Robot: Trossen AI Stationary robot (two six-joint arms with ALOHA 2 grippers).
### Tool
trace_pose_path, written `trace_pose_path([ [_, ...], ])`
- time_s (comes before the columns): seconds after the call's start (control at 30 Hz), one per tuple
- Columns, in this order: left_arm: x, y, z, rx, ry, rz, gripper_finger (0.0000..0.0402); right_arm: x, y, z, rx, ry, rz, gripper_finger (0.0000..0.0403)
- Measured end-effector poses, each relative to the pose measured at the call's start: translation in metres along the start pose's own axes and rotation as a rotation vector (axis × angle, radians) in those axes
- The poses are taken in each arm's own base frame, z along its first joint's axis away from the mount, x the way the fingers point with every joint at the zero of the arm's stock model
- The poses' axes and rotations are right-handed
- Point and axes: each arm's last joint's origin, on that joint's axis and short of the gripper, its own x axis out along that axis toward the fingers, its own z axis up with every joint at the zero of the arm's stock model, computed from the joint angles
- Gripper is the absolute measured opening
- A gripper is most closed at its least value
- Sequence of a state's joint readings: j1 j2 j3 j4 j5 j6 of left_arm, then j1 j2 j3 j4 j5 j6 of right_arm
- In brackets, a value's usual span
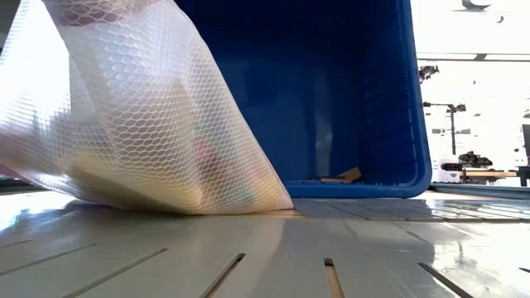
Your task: Sort blocks
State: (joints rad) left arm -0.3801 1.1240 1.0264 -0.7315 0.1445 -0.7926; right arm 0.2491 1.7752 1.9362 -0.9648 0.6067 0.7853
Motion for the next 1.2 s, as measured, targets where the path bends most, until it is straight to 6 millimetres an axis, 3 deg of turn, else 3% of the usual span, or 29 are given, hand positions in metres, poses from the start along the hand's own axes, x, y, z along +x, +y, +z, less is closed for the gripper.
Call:
trace_pose_path([
  [0.17, 0.000, 0.000, 0.000, -0.023, -0.006, 0.005, 0.0000, 0.010, -0.007, 0.001, 0.034, 0.028, -0.051, 0.0188],
  [0.43, 0.000, 0.001, 0.001, -0.022, -0.029, 0.028, 0.0001, -0.005, 0.013, -0.010, 0.140, -0.005, 0.036, 0.0188],
  [0.63, 0.000, 0.001, 0.001, -0.027, -0.040, 0.041, 0.0001, -0.033, 0.036, -0.042, 0.255, 0.093, 0.117, 0.0188],
  [0.8, 0.000, 0.001, 0.001, -0.025, -0.043, 0.047, 0.0001, -0.045, 0.049, -0.078, 0.260, 0.124, 0.052, 0.0188],
  [1.03, 0.000, 0.001, 0.000, -0.033, -0.047, 0.051, 0.0001, -0.024, 0.070, -0.127, 0.222, 0.189, -0.051, 0.0188],
  [1.2, 0.000, 0.000, -0.001, 0.004, -0.065, 0.075, 0.0001, -0.005, 0.080, -0.150, 0.129, 0.252, -0.074, 0.0188],
])
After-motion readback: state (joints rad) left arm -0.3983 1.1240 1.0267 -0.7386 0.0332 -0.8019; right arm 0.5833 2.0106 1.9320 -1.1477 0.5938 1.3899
